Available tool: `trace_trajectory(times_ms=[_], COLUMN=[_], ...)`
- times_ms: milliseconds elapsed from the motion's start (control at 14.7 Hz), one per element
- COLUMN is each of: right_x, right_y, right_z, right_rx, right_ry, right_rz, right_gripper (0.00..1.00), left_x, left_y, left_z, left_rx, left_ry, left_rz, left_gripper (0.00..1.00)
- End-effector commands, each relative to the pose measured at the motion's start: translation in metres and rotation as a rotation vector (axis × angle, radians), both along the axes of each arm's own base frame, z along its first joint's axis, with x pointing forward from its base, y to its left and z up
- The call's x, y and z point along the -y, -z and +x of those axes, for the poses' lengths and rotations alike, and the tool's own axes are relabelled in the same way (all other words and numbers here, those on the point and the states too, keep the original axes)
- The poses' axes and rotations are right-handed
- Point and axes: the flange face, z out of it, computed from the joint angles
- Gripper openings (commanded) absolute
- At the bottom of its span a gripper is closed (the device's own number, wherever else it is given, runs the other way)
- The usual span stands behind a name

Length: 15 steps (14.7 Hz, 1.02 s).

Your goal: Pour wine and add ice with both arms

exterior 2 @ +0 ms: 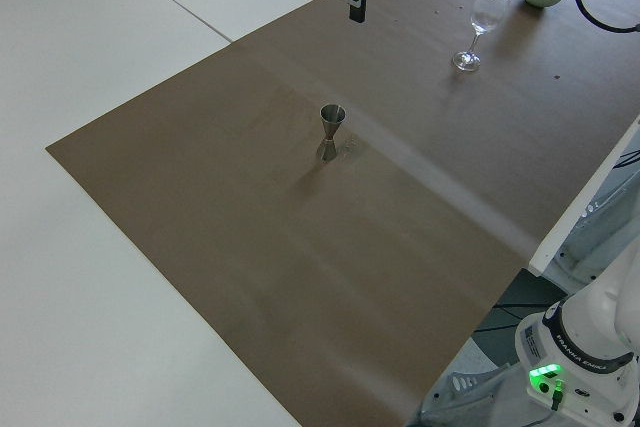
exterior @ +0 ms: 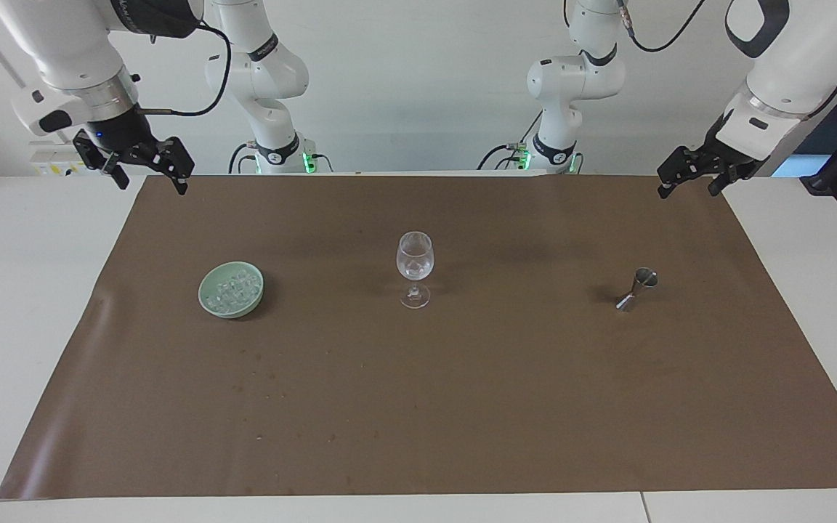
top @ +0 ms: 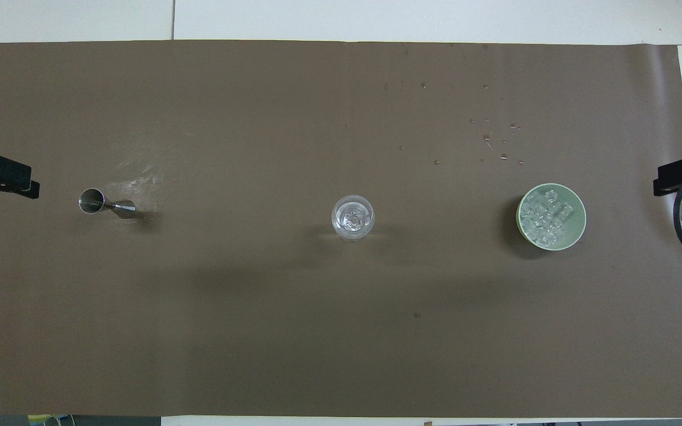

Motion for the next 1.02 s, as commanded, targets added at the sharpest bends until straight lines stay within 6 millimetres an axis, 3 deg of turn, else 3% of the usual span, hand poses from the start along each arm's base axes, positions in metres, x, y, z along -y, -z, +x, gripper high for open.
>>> trace_trajectory(times_ms=[0,543,815,950], right_x=[0.005,0.033,0.034,0.044], right_y=[0.008,0.009,0.005,0.005], right_z=[-0.01,-0.028,-0.028,-0.026], right_rx=[-0.023,-0.067,-0.081,-0.067], right_ry=[-0.013,0.0,-0.001,0.017], right_rz=[0.0,0.036,0.038,0.035], right_gripper=[1.0,1.0,1.0,1.0], left_x=[-0.002,-0.002,-0.002,-0.002], left_y=[-0.001,-0.001,-0.001,-0.001], left_z=[-0.006,-0.006,-0.006,-0.006], left_rx=[0.002,0.002,0.002,0.002], left_ry=[0.007,0.007,0.007,0.007], left_rz=[0.016,0.018,0.017,0.018], left_gripper=[1.0,1.0,1.0,1.0])
